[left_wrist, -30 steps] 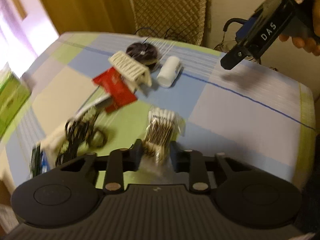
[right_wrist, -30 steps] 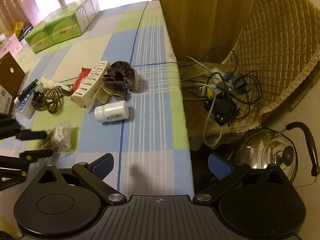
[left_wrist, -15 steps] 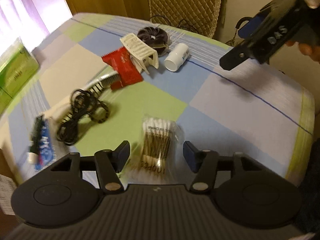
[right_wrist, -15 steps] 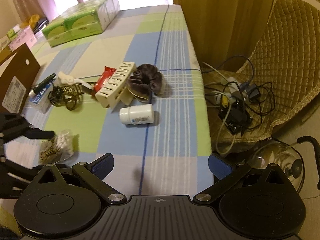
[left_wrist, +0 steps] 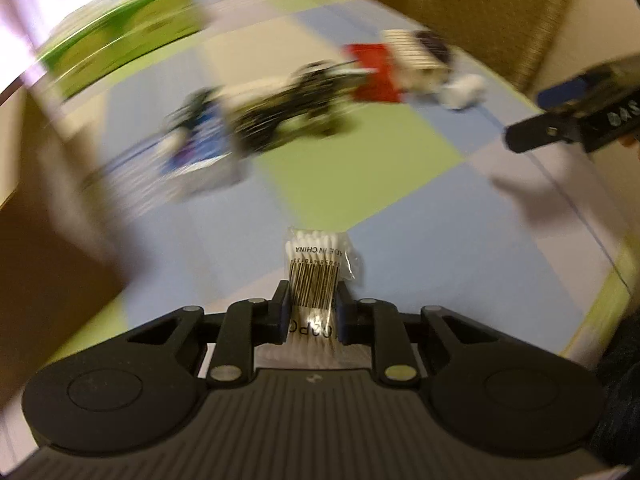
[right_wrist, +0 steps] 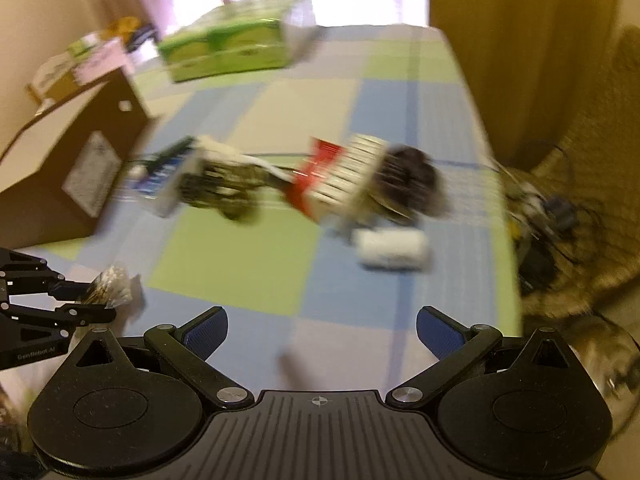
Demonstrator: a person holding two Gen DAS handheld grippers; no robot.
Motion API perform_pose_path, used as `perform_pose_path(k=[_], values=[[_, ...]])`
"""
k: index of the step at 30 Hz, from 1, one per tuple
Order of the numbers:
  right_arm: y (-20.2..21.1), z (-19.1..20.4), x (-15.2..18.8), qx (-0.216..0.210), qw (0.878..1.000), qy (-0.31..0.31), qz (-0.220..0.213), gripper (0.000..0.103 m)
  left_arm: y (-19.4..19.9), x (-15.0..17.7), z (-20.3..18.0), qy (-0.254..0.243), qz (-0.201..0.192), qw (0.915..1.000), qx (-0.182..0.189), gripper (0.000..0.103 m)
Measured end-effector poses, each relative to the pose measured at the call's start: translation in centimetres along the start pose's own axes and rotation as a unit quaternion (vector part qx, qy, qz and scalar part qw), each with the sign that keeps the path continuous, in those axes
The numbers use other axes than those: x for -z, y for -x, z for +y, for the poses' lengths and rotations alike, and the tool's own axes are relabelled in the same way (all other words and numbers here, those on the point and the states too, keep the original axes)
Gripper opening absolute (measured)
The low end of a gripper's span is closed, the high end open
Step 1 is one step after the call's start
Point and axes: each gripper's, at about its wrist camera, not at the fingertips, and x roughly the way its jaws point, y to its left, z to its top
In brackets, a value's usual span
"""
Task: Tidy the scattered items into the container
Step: 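Carry the swab bag toward the box with the left tool while the right tool grasps the green tube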
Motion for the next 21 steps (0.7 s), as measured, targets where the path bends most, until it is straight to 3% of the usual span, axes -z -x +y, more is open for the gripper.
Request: perform_pose_path(k=[7, 14, 16, 21], values=[[-1.1, 5.7, -2.9, -0.052, 0.997, 0.048, -0.037, 0.103, 4.0, 3.5, 6.7, 0.116, 0.003, 0.9908, -0.069, 0.017], [-3.1, 11.1, -6.3, -0.055, 0.994, 0.071, -0.068, 0.103, 6.8, 6.4, 11.8, 0.177, -0.006, 0.9785, -0.105, 0.017], [-4.2, 11.9, -7.0, -0.057, 0.994, 0.064, -0.063, 0.079, 7.3, 7.0, 13.2, 0.191, -0.008, 0.9756, -0.108, 0.017], [-7.2, 13.6, -8.5, -0.04, 0.998, 0.018, -0.046, 0.078, 7.8, 8.4, 16.0, 0.204, -0.004, 0.9725, -0.111, 0.017]])
